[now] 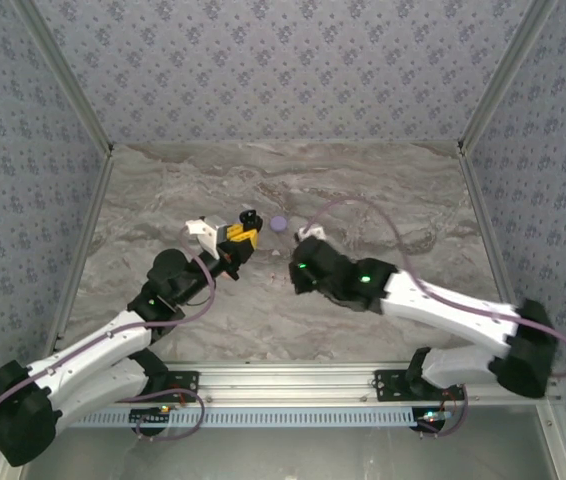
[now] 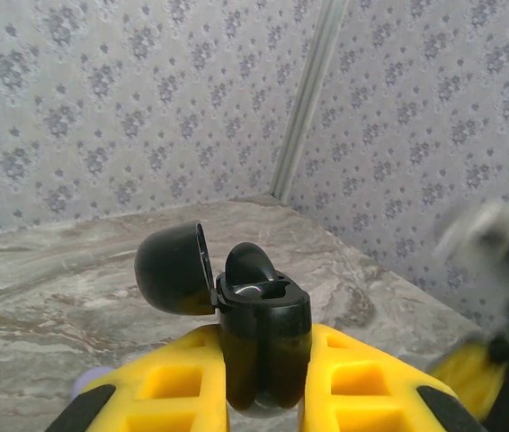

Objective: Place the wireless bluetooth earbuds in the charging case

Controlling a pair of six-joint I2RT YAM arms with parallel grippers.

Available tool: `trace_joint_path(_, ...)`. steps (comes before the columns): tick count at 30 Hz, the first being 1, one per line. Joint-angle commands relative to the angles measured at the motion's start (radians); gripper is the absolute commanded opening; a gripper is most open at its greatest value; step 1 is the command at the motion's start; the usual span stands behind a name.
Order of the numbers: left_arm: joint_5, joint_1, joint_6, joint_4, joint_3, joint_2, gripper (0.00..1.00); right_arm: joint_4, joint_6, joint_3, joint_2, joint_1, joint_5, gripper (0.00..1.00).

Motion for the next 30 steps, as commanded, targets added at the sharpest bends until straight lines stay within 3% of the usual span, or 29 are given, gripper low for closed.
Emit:
trace_joint_path(1,0.086,0.003,-0.031,0.061,0.059,0.028,0.0,0.14,-0.176,-0.036,-0.144,-0.038,0.006,0.16)
trace_joint_path(9,0.222,-0.023,-0.065,0.13,0.125,0.129,0.0,0.338,-0.355,-0.04,-0.326,-0.124,-0.163,0.16)
trace_joint_path(17,0.28,-0.065,-0.101,0.198,0.175,0.206,0.0,0.396,-0.42,-0.015,-0.264,-0.131,-0.25,0.16)
trace_joint_path(30,0.286,-0.089,-0.099,0.201,0.196,0.228,0.0,0.423,-0.425,-0.009,-0.214,-0.142,-0.253,0.16)
